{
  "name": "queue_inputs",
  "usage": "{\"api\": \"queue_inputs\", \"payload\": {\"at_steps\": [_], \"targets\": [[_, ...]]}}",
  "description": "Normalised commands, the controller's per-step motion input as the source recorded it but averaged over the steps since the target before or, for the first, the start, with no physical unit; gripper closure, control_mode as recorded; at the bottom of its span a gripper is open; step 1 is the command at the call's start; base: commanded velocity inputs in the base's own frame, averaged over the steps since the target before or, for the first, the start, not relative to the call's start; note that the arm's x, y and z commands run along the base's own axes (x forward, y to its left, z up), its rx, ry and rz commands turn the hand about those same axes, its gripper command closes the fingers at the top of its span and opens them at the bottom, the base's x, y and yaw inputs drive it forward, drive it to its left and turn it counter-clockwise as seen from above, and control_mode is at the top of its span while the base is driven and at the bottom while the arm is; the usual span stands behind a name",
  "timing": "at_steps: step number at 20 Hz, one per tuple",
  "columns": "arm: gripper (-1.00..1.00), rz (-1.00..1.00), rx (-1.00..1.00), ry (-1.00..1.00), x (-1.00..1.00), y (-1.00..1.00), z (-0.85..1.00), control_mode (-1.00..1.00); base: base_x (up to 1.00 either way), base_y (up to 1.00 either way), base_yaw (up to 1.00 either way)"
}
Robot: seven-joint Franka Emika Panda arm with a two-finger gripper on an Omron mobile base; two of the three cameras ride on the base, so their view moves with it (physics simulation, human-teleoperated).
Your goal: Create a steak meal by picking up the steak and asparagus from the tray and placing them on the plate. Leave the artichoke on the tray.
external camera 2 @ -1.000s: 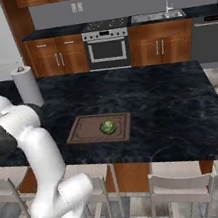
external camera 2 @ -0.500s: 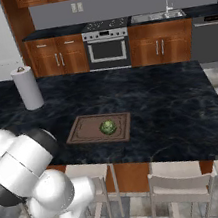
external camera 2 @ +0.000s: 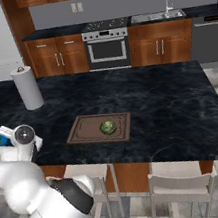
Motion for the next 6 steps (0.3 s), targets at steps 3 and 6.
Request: {"api": "queue_inputs", "payload": {"at_steps": [3,6], "targets": [[-1.0,0.02,0.06,0.0,-0.19,-0.55,0.96,-1.0,0.0,0.0,0.0],[-1.0,0.01,0.04,0.0,-0.23,-0.51,0.95,-1.0,0.0,0.0,0.0]]}}
